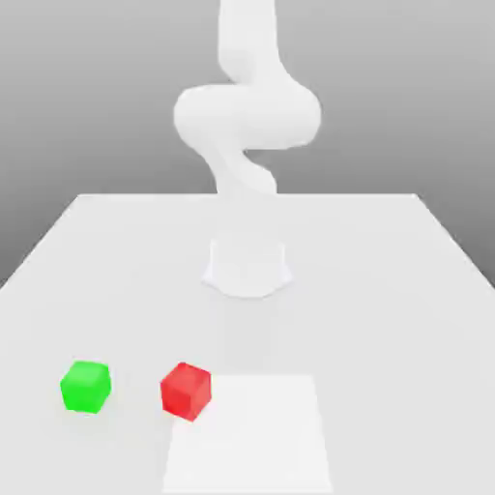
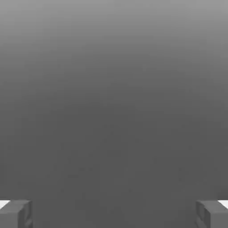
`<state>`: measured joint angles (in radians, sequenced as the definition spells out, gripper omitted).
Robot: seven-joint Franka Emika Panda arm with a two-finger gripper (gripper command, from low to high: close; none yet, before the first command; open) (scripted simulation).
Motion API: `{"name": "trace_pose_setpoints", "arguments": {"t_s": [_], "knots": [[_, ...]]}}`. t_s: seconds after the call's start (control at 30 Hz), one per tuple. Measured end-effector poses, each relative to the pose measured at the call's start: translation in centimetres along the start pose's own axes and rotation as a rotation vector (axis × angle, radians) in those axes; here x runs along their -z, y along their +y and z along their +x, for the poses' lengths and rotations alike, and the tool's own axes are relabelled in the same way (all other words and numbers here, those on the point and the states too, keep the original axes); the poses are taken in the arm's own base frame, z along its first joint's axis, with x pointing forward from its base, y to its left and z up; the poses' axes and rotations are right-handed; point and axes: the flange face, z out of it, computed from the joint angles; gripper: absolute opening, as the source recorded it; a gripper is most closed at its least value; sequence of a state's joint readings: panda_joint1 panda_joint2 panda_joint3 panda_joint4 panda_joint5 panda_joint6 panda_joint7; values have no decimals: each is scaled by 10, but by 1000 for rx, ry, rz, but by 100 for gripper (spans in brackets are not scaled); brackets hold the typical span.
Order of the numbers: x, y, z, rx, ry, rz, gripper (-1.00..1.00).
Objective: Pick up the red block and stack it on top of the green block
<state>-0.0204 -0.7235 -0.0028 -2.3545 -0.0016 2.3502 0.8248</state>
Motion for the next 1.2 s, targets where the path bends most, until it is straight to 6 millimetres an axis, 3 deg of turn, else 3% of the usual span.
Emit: {"name": "trace_pose_setpoints", "arguments": {"t_s": [0.13,0.27,0.4,0.53,0.63,0.83,0.87,1.07,1.2], "knots": [[-102,38,-9,-81,-82,-131,0],[-188,90,-31,-163,-160,-259,0],[-258,155,-67,-249,-239,-392,0],[-309,230,-116,-341,-319,-532,0],[-332,274,-149,-392,-362,-608,0],[-374,306,-179,-401,-370,-623,0],[-378,309,-182,-401,-370,-623,-100],[-380,311,-183,-401,-369,-622,-100],[-361,297,-170,-401,-369,-622,-100]]}}
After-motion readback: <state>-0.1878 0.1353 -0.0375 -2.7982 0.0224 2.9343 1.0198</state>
